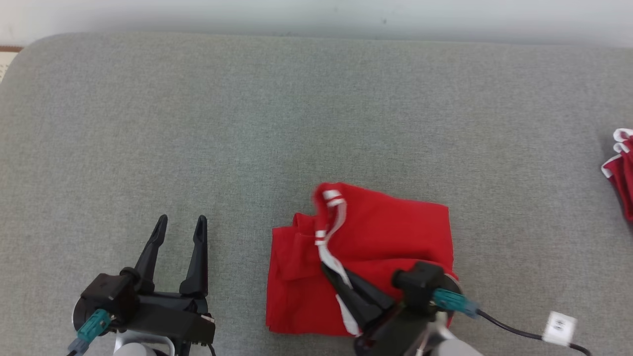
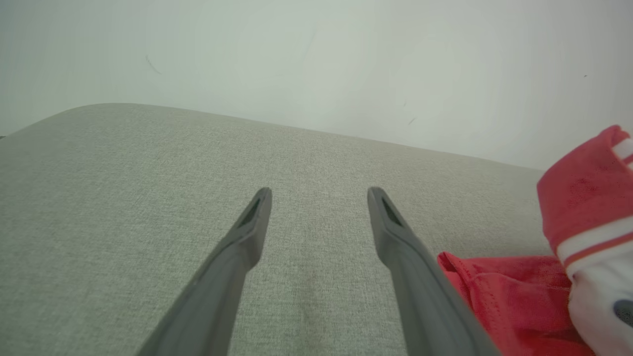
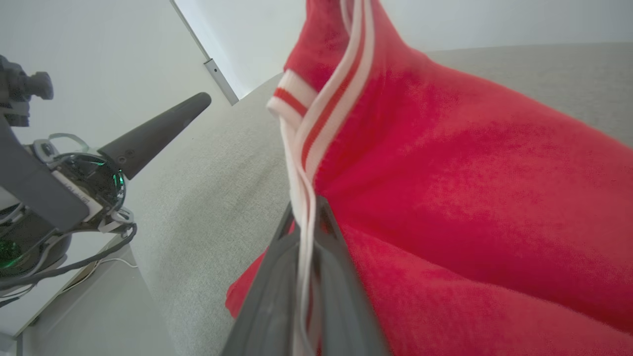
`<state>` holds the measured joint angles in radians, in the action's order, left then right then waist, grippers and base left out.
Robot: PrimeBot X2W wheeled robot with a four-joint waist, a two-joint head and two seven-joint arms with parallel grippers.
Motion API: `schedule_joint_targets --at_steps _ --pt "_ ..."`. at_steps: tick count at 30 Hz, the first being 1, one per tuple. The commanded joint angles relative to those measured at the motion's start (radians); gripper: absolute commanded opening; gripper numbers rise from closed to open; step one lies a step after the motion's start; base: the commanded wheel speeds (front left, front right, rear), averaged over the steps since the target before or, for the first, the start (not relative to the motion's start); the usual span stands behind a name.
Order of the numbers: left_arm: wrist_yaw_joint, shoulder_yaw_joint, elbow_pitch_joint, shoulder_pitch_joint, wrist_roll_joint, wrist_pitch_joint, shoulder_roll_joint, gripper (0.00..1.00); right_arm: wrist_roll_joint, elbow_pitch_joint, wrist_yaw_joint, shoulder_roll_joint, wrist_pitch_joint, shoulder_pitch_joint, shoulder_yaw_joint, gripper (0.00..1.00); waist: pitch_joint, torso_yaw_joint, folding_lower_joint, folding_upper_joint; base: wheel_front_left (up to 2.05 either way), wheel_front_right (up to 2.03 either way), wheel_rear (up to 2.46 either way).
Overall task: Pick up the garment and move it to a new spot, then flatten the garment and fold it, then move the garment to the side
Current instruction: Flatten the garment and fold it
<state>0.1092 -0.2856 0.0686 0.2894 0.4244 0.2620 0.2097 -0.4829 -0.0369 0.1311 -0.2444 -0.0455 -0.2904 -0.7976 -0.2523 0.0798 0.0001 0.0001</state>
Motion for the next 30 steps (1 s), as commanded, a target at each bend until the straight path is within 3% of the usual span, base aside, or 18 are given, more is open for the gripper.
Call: schedule_joint_targets --at_steps 1,11,12,13,14,19,24,30 --pt "-0.003 0.0 0.005 0.01 -0.013 0.005 -0.004 1.0 -0.015 -0.037 -0.001 0.02 -0.006 -0.029 -0.025 0.0 -0.01 0.009 -0.0001 -0.0001 0.0 0.0 0.0" --pt "-0.019 0.006 0.017 0.02 -0.023 0.005 -0.022 1.0 -0.088 -0.199 -0.001 0.075 -0.052 -0.109 -0.104 0.0 -0.034 0.022 -0.0001 -0.0001 0.0 0.0 0.0" --pt "-0.021 0.007 0.018 0.021 -0.025 0.005 -0.022 1.0 -0.098 -0.208 -0.001 0.08 -0.057 -0.112 -0.108 0.44 -0.035 0.02 -0.0001 -0.0001 0.0 0.0 0.0" --pt "-0.023 0.008 0.018 0.02 -0.027 0.005 -0.021 1.0 -0.112 -0.214 -0.001 0.087 -0.064 -0.113 -0.109 0.76 -0.036 0.018 -0.0001 -0.0001 0.0 0.0 0.0" --pt "-0.024 0.009 0.019 0.02 -0.029 0.005 -0.022 1.0 -0.119 -0.218 -0.001 0.091 -0.072 -0.115 -0.107 1.0 -0.036 0.017 -0.0001 -0.0001 0.0 0.0 0.0" --pt "-0.027 0.01 0.024 0.022 -0.034 0.005 -0.025 1.0 -0.221 -0.162 -0.001 0.115 -0.099 -0.1 -0.104 1.0 -0.034 0.008 -0.0001 -0.0001 0.0 0.0 0.0" --pt "-0.024 0.015 0.026 0.018 -0.041 0.005 -0.02 1.0 -0.271 -0.004 -0.001 0.059 -0.109 -0.094 -0.116 1.0 -0.027 -0.006 -0.0001 -0.0001 0.0 0.0 0.0" --pt "-0.019 0.02 0.022 0.012 -0.043 0.005 -0.014 1.0 -0.271 0.13 -0.001 0.0 -0.142 -0.063 -0.037 1.0 -0.019 -0.023 -0.0001 -0.0001 0.0 0.0 0.0"
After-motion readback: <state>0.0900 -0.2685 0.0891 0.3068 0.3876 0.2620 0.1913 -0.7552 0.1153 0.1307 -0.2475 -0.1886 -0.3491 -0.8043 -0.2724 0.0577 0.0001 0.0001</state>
